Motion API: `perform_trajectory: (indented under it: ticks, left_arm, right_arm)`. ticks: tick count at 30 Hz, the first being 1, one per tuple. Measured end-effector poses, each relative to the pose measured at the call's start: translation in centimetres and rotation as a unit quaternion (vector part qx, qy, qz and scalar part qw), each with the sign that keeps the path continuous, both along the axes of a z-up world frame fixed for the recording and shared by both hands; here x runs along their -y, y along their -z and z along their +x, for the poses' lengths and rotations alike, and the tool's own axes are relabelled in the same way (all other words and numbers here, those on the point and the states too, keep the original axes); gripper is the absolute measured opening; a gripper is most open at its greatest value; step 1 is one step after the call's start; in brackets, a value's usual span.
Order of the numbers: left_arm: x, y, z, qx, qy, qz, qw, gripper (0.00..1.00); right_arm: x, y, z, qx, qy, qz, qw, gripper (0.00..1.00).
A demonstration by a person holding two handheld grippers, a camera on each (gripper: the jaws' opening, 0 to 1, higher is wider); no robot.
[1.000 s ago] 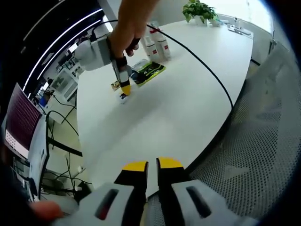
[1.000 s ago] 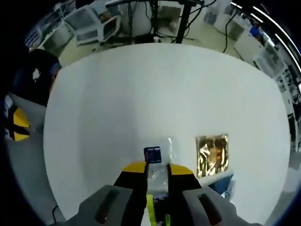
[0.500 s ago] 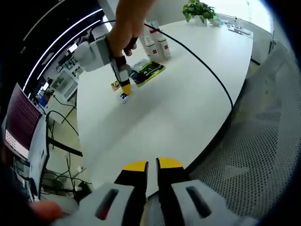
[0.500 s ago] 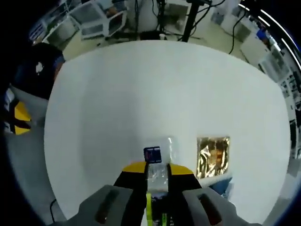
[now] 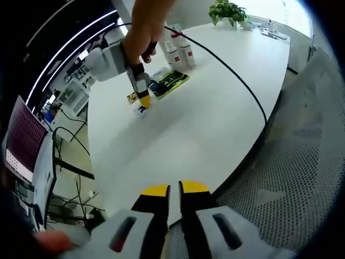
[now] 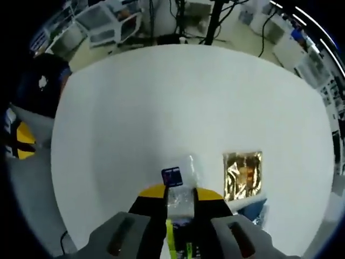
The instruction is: Arrange the skincare products in the storage area until every visible bottle or jar stands upright without overlapping.
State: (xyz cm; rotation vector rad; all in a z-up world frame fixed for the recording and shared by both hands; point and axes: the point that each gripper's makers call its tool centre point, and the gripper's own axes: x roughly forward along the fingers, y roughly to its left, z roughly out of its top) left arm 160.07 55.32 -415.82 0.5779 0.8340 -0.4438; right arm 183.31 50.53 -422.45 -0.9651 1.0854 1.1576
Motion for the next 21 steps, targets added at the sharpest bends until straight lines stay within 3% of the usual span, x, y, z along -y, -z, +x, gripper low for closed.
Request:
perform_trajectory:
  ticks: [4,7,21]
  left_arm:
    - [0.0,0.0,0.0,0.001,0.0,0.0,1.0,0.02]
    - [0.0,0.0,0.0,0.0,-0.001,0.0,1.0,0.02]
    - [0.0,-0.1,0.1,0.002,-0.002,-0.001,1.0,0.02]
  right_arm:
    - [0.3,0.0,0.6,-0.004,0.066,0.007,0.9978,0.18]
    - [0.4,0.0,0.7,-0.006,0.087,0.012,0.9961,0.18]
    - [0.3,0.1,1.7,-0.003,0.116,0.019,0.9931,0.18]
